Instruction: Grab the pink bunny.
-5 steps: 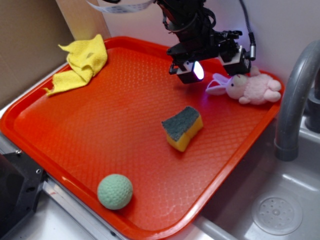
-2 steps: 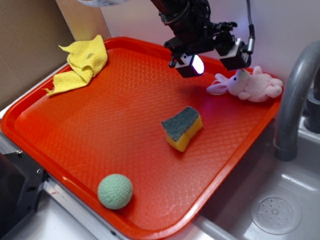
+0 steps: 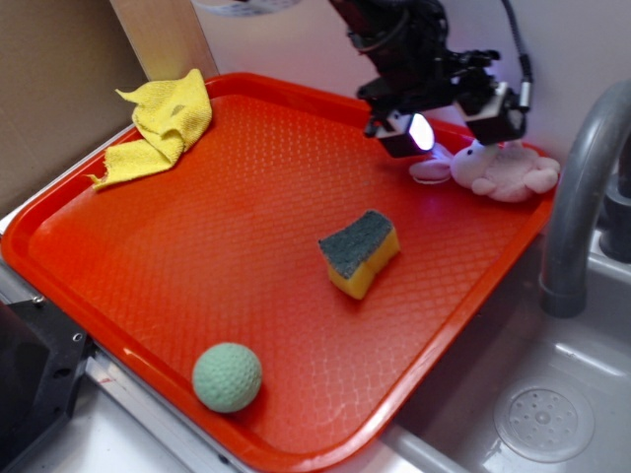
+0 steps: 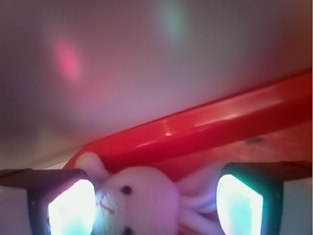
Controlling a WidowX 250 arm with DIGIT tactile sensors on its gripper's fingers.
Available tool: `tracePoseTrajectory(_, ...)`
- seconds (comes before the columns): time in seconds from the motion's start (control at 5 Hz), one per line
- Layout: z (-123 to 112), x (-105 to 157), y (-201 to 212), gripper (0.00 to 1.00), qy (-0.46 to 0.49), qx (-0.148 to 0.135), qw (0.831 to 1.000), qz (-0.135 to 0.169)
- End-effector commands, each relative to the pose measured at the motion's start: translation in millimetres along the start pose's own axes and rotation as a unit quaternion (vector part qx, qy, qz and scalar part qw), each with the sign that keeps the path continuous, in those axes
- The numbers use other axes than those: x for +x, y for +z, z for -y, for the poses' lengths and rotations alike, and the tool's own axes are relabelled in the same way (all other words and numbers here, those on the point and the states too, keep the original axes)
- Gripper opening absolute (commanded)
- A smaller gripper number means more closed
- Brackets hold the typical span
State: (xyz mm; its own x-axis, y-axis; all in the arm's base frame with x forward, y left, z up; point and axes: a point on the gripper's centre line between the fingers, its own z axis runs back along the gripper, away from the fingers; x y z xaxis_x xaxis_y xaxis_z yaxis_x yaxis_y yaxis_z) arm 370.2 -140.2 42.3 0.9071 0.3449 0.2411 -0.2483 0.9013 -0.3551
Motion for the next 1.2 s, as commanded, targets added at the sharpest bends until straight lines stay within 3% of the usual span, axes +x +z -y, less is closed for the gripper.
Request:
tracePoseTrajectory(0.0, 32.2, -6.7, 9.6, 1.0, -0.042, -0.035, 0.998, -0.038)
tracePoseTrajectory(0.2, 28.3, -14.6, 9.6, 0.0, -0.028, -0.034, 0.996, -0.082)
tracePoseTrajectory(0.4, 24.0, -18.0, 14.2, 0.0, -0.024, -0.032, 0.996, -0.075)
tracePoseTrajectory(0.6, 9.4, -19.0, 23.0, 0.0, -0.021, 0.013, 0.998, -0.059)
tracePoseTrajectory(0.8, -23.1, -14.7, 51.2, 0.0, 0.015, 0.063, 0.997, -0.045)
tracePoseTrajectory(1.0, -55.6, -13.3, 89.5, 0.0, 0.077, 0.071, 0.994, -0.03)
